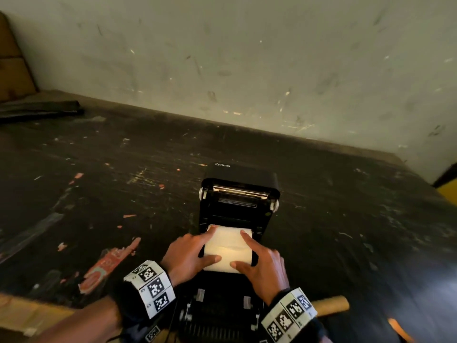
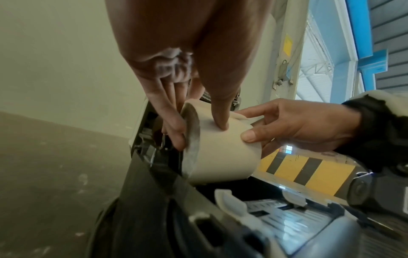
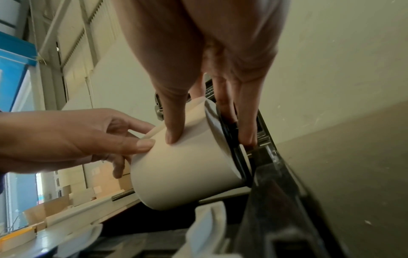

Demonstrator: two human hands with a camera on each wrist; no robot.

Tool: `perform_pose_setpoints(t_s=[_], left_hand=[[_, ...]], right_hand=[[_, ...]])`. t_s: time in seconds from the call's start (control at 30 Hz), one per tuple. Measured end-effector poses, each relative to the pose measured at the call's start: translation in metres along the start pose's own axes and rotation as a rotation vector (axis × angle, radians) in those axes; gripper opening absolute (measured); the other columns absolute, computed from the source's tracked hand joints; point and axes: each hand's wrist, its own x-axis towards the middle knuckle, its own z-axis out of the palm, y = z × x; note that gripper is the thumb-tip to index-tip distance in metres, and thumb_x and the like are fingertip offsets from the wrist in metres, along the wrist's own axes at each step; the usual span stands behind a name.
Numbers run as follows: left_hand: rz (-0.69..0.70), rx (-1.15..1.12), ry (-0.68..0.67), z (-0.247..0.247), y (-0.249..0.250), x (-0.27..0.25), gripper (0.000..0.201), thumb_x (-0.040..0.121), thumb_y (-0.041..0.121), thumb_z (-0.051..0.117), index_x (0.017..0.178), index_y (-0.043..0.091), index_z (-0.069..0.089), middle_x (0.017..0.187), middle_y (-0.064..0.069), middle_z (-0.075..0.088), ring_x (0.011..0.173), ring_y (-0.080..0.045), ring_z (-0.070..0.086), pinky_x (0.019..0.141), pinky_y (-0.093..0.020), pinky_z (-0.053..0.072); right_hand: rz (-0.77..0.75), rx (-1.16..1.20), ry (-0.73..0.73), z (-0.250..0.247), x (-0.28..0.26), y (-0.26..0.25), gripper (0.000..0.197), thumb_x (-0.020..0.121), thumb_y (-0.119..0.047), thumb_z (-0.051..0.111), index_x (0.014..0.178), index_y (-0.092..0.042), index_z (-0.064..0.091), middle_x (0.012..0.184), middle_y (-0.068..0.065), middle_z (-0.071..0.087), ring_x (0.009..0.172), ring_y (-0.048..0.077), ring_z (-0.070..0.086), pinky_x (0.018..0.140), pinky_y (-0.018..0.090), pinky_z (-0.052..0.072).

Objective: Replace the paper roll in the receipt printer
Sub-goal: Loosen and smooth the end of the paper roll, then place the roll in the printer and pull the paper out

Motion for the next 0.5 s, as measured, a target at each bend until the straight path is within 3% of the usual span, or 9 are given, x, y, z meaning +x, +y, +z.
perform_pose_setpoints(t_s=[0.2,0.5], left_hand=[[0.033,-0.126,0.079,0.006,-0.007,0.003,0.077,0.08,0.054,0.059,0.143,0.033,0.023,0.125,-0.006,0.062,0.111,-0.021,0.059,0.094,-0.041,0.048],[0.035,-0.143,0.066,0.01,-0.012,-0.005,0.078,0.08,0.05,0.062,0.144,0.03,0.022,0.121,-0.009,0.063,0.106,-0.021,0.06,0.094,-0.039,0.048]], right_hand=[[0.026,-0.029,-0.027,0.0,0.001,-0.003,0.074,0.076,-0.04,0.071,0.139,-0.037,0.032,0.122,0.0,0.061,0.108,0.012,0.058,0.093,0.03,0.049],[0.046,-0.076,-0.038,0.001,-0.004,-0.005,0.073,0.077,-0.039,0.071,0.139,-0.035,0.033,0.122,-0.002,0.061,0.107,0.011,0.057,0.089,0.022,0.046]])
